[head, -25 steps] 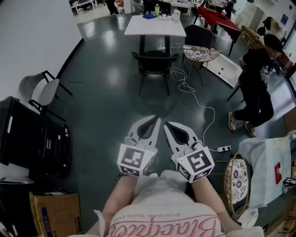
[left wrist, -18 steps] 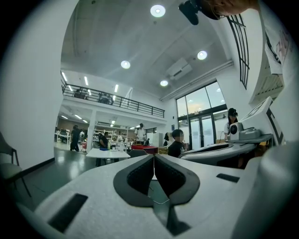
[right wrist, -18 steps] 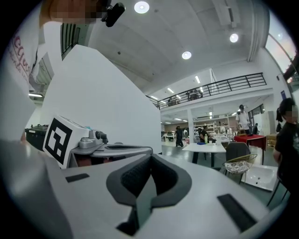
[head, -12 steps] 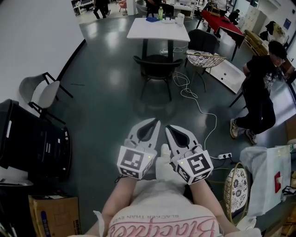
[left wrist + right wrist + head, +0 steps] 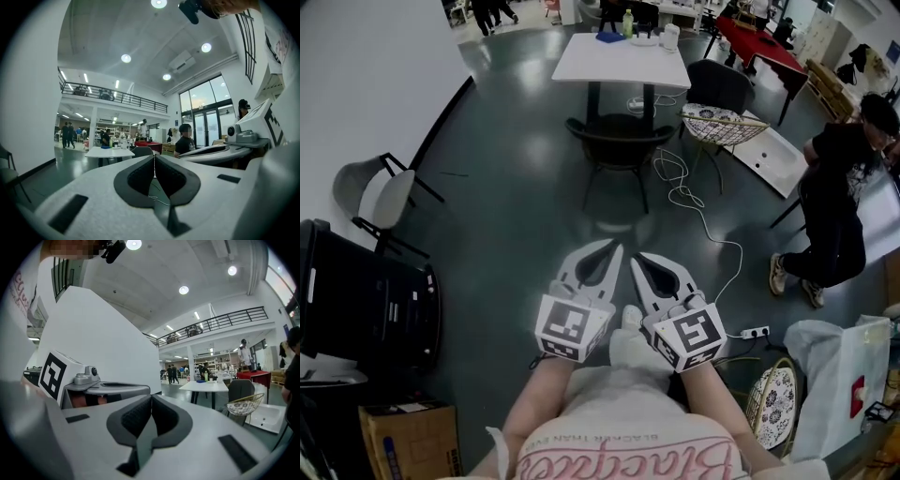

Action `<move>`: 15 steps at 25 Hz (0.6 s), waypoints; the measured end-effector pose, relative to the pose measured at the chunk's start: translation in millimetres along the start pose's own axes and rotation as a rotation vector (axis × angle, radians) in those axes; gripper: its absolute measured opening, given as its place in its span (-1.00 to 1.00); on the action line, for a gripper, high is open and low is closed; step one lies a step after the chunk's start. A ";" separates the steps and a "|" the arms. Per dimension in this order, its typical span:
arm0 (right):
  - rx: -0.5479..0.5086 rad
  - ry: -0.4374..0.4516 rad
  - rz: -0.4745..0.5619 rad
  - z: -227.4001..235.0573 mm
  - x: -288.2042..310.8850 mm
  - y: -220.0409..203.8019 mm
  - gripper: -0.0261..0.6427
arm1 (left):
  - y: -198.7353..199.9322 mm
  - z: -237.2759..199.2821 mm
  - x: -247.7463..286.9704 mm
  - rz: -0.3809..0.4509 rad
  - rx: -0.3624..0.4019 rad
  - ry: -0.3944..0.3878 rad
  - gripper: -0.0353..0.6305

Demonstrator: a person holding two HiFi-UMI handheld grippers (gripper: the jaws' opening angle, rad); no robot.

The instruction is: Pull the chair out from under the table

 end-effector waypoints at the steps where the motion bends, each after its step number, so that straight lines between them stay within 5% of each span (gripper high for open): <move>1: 0.000 0.002 -0.003 12.1 7.1 1.0 -0.91 | -1.3 -3.0 12.7 -0.004 -0.003 0.000 -0.88; 15: -0.018 0.051 -0.022 167.8 113.3 20.4 -0.91 | 1.5 -67.4 180.3 -0.019 -0.007 0.070 -0.88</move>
Point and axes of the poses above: the fingertips, and each gripper's own axes: x forward along the fingers, z to its right, y out of its top, the point moved 9 cm from there along -x, backward along the fingers, and after that the axes turned 3 degrees about z, right-handed, at the moved point
